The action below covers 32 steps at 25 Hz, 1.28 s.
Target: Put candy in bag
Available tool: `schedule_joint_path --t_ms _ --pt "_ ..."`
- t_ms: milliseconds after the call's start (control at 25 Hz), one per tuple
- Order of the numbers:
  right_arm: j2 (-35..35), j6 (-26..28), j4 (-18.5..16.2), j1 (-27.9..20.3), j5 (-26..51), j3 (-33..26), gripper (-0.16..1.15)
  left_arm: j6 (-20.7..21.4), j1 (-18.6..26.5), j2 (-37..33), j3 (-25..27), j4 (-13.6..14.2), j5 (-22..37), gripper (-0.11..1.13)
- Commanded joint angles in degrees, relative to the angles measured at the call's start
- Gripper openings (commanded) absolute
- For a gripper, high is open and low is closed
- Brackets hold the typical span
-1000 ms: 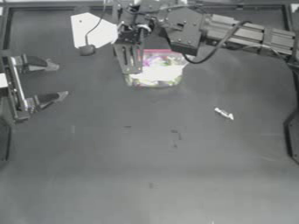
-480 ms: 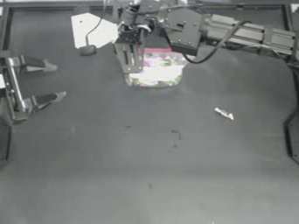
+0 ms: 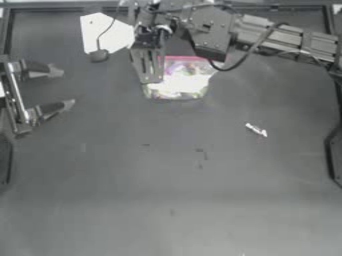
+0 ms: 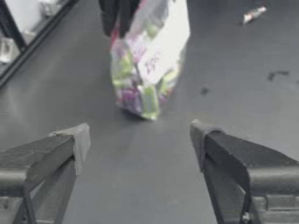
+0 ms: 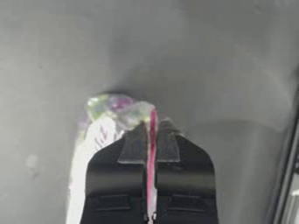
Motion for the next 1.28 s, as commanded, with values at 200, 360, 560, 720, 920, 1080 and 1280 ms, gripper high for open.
schedule_joint_path --t_ms 200,360,560,720,920,1080,1280 --pt "-2.02 0.00 0.53 -0.09 -0.70 -1.49 0.04 0.18 1.05 8.00 -2.46 0.18 -4.92 0.99" --pt "-2.29 -0.09 0.62 -0.09 -0.88 -1.49 0.04 1.05 1.32 11.95 -4.13 0.44 -5.71 0.99" --pt "-3.08 0.00 0.97 -0.44 -1.85 -0.35 0.04 2.46 1.76 17.58 -6.59 0.44 -8.35 0.99" --pt "-4.22 0.00 1.58 -0.79 -3.43 1.58 0.04 2.81 2.55 22.68 -8.53 0.44 -9.93 0.99" --pt "-6.42 0.00 1.76 -1.14 -6.24 5.10 0.04 3.69 3.78 27.42 -10.55 0.44 -12.13 0.99" --pt "-8.35 -0.18 3.52 -1.76 -8.96 8.17 0.04 3.78 4.48 29.09 -11.87 0.44 -13.36 0.99" --pt "-10.28 -0.18 4.13 -2.11 -12.66 11.95 0.04 3.87 4.75 30.85 -13.54 0.53 -14.77 0.99"
